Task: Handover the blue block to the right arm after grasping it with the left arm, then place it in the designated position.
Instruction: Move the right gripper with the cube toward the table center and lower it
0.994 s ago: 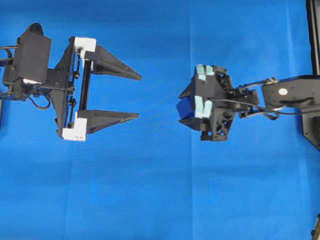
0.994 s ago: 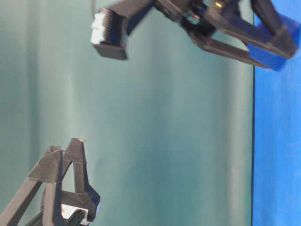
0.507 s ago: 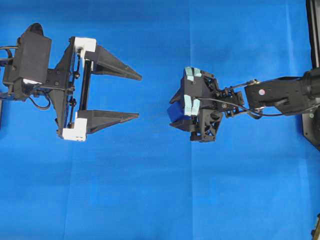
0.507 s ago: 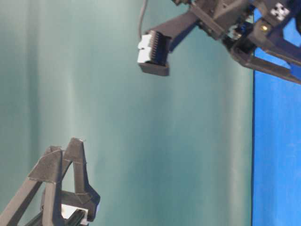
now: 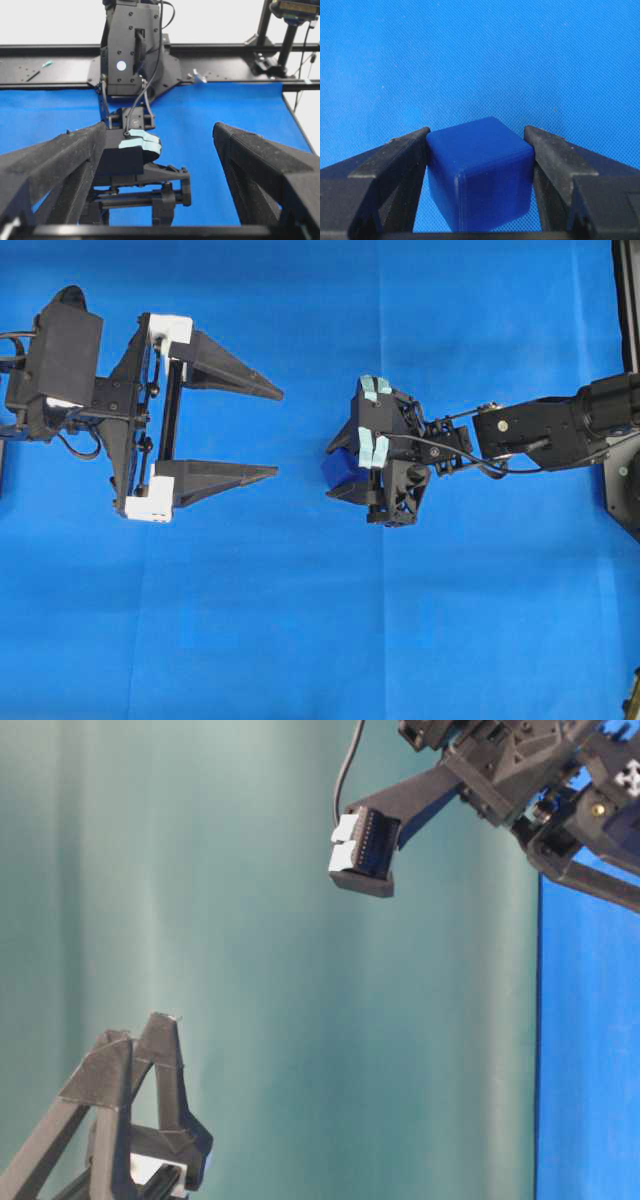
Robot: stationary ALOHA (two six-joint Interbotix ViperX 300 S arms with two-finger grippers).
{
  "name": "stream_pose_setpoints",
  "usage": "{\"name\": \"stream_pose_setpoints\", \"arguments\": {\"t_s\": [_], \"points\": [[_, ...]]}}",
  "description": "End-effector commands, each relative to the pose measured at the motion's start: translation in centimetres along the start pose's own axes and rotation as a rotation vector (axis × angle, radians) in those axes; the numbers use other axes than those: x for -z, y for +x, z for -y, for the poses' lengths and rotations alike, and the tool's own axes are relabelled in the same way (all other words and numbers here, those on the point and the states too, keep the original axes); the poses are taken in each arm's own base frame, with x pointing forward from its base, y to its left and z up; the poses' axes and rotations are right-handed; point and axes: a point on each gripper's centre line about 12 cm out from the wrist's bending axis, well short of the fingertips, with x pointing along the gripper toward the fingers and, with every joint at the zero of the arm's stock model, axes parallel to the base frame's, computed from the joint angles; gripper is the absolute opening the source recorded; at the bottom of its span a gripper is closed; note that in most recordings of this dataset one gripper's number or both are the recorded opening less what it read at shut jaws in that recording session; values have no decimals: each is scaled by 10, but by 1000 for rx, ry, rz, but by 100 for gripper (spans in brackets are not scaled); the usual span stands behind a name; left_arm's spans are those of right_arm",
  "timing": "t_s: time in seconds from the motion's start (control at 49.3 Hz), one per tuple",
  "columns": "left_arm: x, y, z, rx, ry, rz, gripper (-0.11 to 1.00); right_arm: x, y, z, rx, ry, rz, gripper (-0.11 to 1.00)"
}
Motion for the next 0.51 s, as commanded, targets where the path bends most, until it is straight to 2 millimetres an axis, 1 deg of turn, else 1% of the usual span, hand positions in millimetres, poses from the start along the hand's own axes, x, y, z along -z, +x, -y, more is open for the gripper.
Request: {"name": "stream_pose_setpoints", "arguments": {"t_s": [0.0, 0.487], "points": [[-16, 0, 1, 2, 0, 44, 92, -12, -1, -2, -9, 2, 37, 52], [-16, 0, 1, 4, 3, 44, 92, -8, -2, -2, -8, -6, 28, 52]]}}
